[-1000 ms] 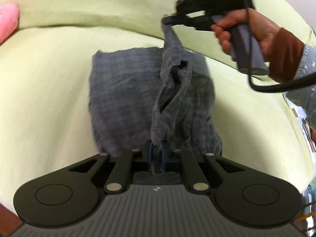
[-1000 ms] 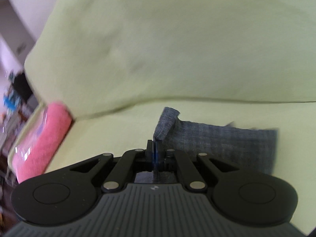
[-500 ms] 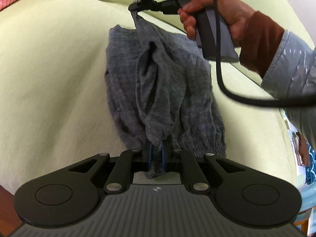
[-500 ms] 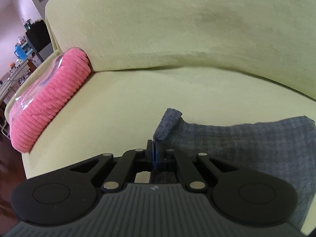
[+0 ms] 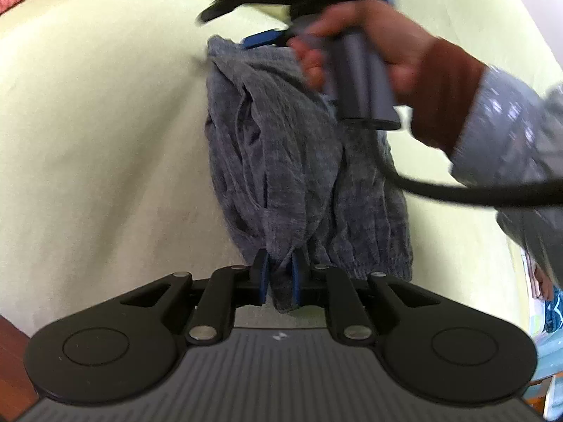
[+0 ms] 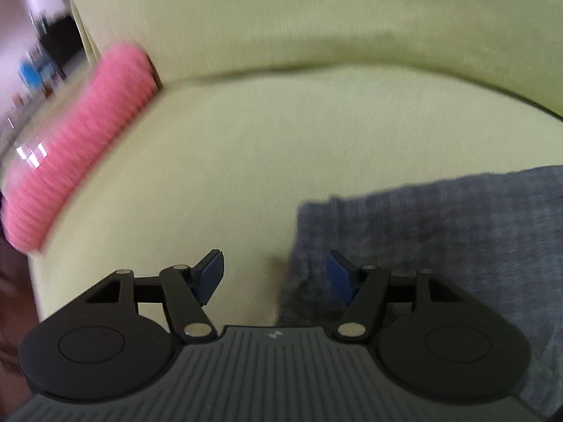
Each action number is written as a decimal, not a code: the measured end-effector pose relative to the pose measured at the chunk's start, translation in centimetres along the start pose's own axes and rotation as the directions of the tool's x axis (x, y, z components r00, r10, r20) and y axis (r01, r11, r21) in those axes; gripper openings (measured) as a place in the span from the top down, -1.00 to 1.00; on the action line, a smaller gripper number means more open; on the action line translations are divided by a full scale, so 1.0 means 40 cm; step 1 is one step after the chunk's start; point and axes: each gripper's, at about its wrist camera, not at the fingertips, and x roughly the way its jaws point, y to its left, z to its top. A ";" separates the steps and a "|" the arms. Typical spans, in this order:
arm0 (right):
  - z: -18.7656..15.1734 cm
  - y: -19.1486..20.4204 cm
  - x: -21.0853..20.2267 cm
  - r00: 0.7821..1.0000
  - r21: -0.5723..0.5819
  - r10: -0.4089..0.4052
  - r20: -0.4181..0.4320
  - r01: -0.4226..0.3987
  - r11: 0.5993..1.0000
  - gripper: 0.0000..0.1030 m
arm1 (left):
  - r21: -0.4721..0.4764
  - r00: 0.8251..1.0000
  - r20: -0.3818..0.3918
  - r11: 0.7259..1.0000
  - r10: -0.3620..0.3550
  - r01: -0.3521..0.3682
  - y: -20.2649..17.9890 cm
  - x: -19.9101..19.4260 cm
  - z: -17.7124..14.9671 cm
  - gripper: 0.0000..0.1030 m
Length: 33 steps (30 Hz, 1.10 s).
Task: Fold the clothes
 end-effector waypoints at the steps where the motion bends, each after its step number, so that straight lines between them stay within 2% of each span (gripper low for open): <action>1: 0.000 -0.006 -0.032 1.000 0.021 0.009 0.021 -0.009 1.000 -0.29 | 0.008 1.000 0.003 1.000 0.001 -0.001 -0.003 -0.011 -0.003 0.73; 3: -0.017 -0.017 -0.131 0.998 0.049 0.030 0.064 -0.034 0.998 -0.31 | 0.018 1.000 0.009 1.000 0.011 -0.011 -0.005 -0.027 -0.010 0.73; 6: -0.071 -0.016 -0.222 0.998 0.017 0.050 0.046 -0.051 0.999 -0.24 | 0.017 1.000 0.009 1.000 0.024 -0.024 -0.003 -0.042 -0.022 0.73; 8: -0.158 0.002 -0.292 0.999 -0.040 0.047 0.008 -0.047 0.998 0.20 | 0.009 0.999 0.014 0.999 0.037 -0.037 0.008 -0.053 -0.027 0.73; 9: -0.215 0.016 -0.326 0.999 -0.078 0.038 -0.014 -0.039 0.996 0.65 | 0.009 0.999 0.018 0.999 0.044 -0.044 0.006 -0.070 -0.033 0.73; 10: -0.240 0.021 -0.337 0.999 -0.094 0.033 -0.022 -0.035 0.995 1.00 | 0.004 0.998 0.026 0.998 0.057 -0.058 0.014 -0.078 -0.033 0.73; 14: -0.351 0.053 -0.355 1.000 -0.118 -0.001 -0.003 0.001 0.993 1.00 | -0.034 0.993 0.060 0.994 0.103 -0.102 0.045 -0.092 -0.008 0.73; 16: -0.382 0.042 -0.331 0.999 -0.088 -0.032 -0.003 0.032 0.996 1.00 | -0.038 0.990 0.075 0.993 0.118 -0.115 0.050 -0.090 0.006 0.73; 17: -0.406 0.032 -0.306 0.998 -0.065 -0.057 -0.012 0.056 0.996 1.00 | -0.035 0.989 0.080 0.992 0.124 -0.122 0.051 -0.093 0.013 0.73; 18: -0.421 0.028 -0.288 0.998 -0.065 -0.048 -0.036 0.046 0.997 1.00 | -0.029 0.988 0.085 0.992 0.126 -0.124 0.053 -0.089 0.022 0.73; 19: -0.450 0.029 -0.260 0.995 -0.094 -0.039 -0.087 0.031 0.995 1.00 | -0.022 0.988 0.090 0.992 0.127 -0.125 0.055 -0.084 0.031 0.73; 20: -0.473 0.035 -0.252 0.994 -0.133 -0.056 -0.095 0.043 0.990 1.00 | -0.015 0.987 0.094 0.992 0.128 -0.127 0.057 -0.078 0.041 0.73; 21: -0.483 0.041 -0.259 0.995 -0.155 -0.060 -0.076 0.048 0.987 1.00 | -0.010 0.986 0.106 0.992 0.129 -0.128 0.060 -0.068 0.063 0.73; 23: -0.477 0.039 -0.299 0.998 -0.107 -0.050 -0.047 0.044 0.993 0.94 | 0.001 0.982 0.133 0.991 0.131 -0.132 0.068 -0.046 0.115 0.73; 24: -0.476 0.037 -0.326 1.000 -0.082 -0.029 -0.008 0.029 0.996 0.92 | 0.005 0.982 0.139 0.992 0.125 -0.127 0.071 -0.035 0.135 0.73; 25: -0.480 0.038 -0.333 1.000 -0.080 -0.017 -0.005 0.016 0.997 0.92 | 0.026 0.984 0.149 0.994 0.097 -0.102 0.070 -0.015 0.180 0.73; 27: -0.498 0.041 -0.331 0.999 -0.084 -0.018 -0.034 0.015 0.996 0.90 | 0.068 0.984 0.160 0.994 0.072 -0.084 0.058 0.014 0.236 0.68; 28: -0.509 0.039 -0.324 0.998 -0.081 -0.027 -0.048 0.023 0.996 0.89 | 0.090 0.985 0.164 0.993 0.055 -0.070 0.045 0.031 0.262 0.52; 29: -0.519 0.036 -0.318 0.998 -0.077 -0.035 -0.060 0.030 0.997 0.89 | 0.112 0.985 0.167 0.992 0.036 -0.055 0.031 0.049 0.288 0.47; 33: -0.554 0.014 -0.327 0.999 0.006 -0.011 -0.033 0.011 1.000 0.90 | 0.192 0.986 0.161 0.981 -0.037 0.005 -0.020 0.147 0.358 0.45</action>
